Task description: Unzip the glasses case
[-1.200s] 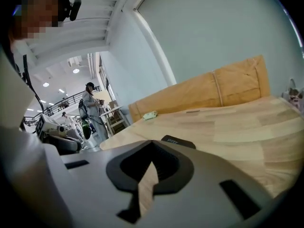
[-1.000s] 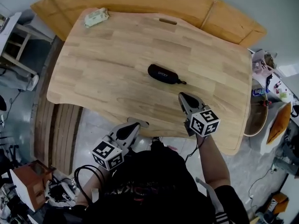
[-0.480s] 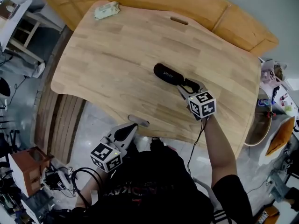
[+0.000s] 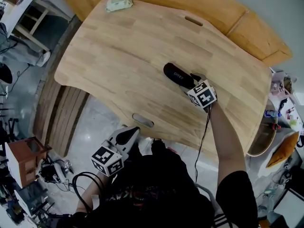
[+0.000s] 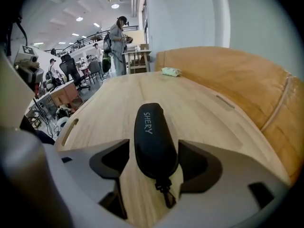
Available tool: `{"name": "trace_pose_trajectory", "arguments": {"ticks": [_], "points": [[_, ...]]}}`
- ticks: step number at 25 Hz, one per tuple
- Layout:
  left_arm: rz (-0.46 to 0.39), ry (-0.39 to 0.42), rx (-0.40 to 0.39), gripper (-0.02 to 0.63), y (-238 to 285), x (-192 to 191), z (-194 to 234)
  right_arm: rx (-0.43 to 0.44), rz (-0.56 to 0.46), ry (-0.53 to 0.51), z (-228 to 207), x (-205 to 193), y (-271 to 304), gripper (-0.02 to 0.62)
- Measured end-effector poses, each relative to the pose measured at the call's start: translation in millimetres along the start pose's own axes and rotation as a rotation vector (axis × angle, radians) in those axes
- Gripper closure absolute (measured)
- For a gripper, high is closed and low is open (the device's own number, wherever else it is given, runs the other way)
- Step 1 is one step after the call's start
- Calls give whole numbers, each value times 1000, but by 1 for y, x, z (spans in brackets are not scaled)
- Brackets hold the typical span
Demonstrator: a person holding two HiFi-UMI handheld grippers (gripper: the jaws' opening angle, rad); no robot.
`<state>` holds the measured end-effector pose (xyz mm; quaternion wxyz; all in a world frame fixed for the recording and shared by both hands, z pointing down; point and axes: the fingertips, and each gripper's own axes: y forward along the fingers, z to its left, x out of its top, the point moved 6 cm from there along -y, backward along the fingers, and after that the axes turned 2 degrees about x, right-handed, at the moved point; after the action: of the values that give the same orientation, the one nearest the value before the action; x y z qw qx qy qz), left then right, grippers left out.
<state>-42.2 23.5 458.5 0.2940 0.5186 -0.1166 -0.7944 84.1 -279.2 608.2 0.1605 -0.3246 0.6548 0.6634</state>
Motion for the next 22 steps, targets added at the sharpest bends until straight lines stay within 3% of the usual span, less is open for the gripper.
{"name": "trace_pose_trajectory", "arguments": {"ticks": [15,22], "points": [[3,-70,89,604,-22,-20,6,45,118,-127,-3,13,45,241],[2,-80,86,604,-23,-21,8,45,107,-139,-3,18,42,242]]}}
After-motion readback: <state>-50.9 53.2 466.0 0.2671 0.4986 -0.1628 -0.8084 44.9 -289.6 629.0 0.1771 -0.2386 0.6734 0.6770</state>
